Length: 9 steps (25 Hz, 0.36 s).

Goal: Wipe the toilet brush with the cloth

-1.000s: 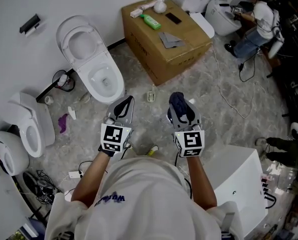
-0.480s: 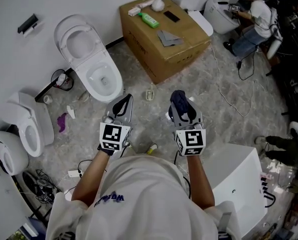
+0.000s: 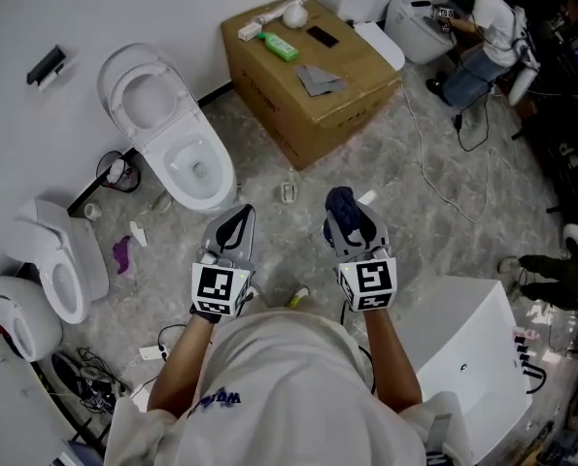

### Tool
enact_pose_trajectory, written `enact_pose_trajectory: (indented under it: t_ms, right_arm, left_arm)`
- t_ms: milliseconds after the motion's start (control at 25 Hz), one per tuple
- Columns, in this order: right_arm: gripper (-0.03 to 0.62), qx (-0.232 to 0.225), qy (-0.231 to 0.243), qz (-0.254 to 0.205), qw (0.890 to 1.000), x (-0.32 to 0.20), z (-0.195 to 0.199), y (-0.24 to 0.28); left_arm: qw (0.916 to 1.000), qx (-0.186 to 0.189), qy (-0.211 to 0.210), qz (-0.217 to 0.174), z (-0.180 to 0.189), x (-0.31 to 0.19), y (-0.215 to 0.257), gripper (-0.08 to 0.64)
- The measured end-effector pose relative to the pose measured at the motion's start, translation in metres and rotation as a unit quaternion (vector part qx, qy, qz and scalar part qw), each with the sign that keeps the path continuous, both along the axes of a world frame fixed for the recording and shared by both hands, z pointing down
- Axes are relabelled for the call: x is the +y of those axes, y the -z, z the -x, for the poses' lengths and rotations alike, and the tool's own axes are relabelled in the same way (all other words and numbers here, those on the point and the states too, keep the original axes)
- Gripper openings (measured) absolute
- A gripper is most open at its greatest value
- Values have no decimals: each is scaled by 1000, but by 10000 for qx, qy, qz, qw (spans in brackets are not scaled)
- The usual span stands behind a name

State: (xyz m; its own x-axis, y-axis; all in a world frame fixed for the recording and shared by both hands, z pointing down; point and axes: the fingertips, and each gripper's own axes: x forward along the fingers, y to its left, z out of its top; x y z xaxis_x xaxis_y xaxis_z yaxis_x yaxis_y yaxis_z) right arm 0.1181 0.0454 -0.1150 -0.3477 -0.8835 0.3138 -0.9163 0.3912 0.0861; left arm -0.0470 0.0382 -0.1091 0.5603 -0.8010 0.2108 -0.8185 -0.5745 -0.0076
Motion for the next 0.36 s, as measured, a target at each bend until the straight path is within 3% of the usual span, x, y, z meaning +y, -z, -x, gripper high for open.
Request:
enact_pose_trajectory:
  t_ms: [360]
  right_arm:
    - [160,208,306,-197,9991,-13,17,10]
  left_arm:
    - [9999,-76,62,-137,23,-6,0,2]
